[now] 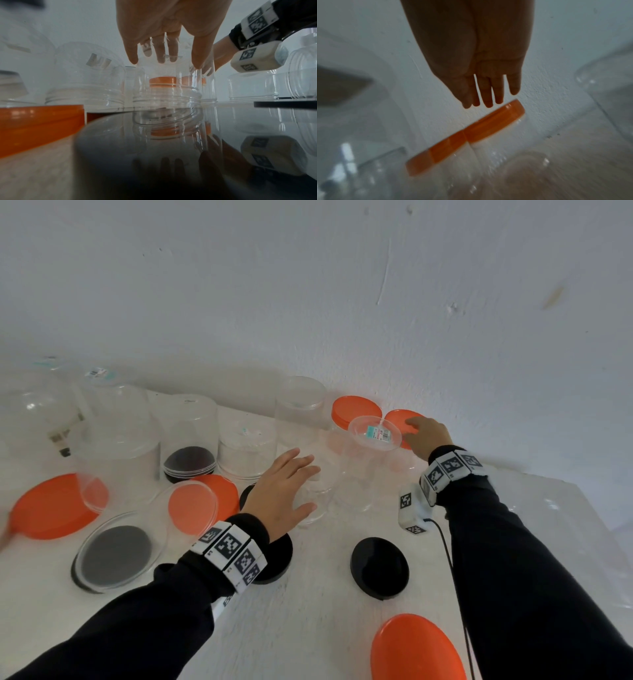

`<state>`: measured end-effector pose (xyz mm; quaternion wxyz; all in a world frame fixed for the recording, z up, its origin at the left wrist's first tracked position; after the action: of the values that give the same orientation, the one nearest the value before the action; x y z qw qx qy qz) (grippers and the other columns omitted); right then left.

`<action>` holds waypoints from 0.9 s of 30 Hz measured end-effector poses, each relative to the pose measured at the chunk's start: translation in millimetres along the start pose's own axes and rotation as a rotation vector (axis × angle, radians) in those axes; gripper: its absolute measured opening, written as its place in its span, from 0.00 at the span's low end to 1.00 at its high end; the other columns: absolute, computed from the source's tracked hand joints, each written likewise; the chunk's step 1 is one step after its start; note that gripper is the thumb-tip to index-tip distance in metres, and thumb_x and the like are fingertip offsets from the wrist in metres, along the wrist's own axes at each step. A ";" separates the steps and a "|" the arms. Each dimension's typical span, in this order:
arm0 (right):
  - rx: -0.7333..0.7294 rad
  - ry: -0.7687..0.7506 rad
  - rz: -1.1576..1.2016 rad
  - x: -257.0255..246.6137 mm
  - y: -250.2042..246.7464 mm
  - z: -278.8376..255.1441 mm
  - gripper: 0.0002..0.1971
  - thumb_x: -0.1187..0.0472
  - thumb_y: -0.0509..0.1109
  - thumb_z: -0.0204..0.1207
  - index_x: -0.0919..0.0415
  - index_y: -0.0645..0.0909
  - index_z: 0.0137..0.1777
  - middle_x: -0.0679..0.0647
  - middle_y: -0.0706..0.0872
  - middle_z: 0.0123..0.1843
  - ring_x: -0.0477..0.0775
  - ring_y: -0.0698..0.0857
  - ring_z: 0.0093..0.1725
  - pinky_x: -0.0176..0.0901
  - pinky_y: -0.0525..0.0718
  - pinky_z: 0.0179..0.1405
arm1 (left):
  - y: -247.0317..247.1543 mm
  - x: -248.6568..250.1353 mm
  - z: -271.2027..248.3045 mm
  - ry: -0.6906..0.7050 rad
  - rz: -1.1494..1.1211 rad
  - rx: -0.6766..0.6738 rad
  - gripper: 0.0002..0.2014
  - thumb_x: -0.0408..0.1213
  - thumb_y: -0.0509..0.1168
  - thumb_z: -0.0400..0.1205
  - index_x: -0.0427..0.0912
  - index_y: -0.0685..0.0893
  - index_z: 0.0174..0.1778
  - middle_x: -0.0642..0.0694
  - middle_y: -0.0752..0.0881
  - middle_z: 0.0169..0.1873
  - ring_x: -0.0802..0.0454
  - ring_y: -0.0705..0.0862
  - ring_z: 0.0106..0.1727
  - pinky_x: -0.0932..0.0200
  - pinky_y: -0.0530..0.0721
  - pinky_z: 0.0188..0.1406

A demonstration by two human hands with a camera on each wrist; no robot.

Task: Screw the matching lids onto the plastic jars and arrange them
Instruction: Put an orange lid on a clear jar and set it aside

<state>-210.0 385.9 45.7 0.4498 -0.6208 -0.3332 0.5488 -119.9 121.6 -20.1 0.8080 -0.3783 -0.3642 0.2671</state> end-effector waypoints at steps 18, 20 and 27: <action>-0.183 -0.452 -0.216 -57.4 -9.8 -83.4 0.45 0.53 0.77 0.69 0.41 0.53 0.81 0.50 0.48 0.84 0.63 0.51 0.81 0.63 0.59 0.75 | -1.9 2.7 1.2 -0.024 0.021 -0.033 0.27 0.41 0.71 0.75 0.42 0.74 0.70 0.47 0.69 0.74 0.49 0.55 0.80 0.61 0.52 0.74; -0.139 -0.454 -0.248 -58.5 -12.3 -84.0 0.45 0.55 0.77 0.69 0.38 0.53 0.80 0.51 0.53 0.82 0.64 0.58 0.77 0.61 0.70 0.70 | -2.0 2.8 1.6 -0.022 0.019 -0.036 0.27 0.41 0.71 0.75 0.42 0.74 0.70 0.47 0.70 0.74 0.49 0.56 0.80 0.60 0.52 0.75; -0.006 -0.466 -0.205 -49.5 -38.3 -102.2 0.41 0.61 0.82 0.61 0.42 0.67 0.72 0.52 0.60 0.72 0.58 0.67 0.64 0.47 0.80 0.49 | -3.4 5.6 2.5 -0.039 0.003 -0.074 0.28 0.40 0.71 0.76 0.41 0.73 0.71 0.46 0.68 0.75 0.48 0.55 0.80 0.54 0.53 0.79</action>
<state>-115.4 335.6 99.3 0.4125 -0.4417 -0.4906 0.6277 -118.0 124.6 -14.1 0.7857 -0.4031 -0.3890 0.2623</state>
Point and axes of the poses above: each hand's wrist, its own z-axis towards the middle knuckle, its own y-axis out of the palm, x = y × z, the point moved 2 cm from there along z, towards the middle knuckle
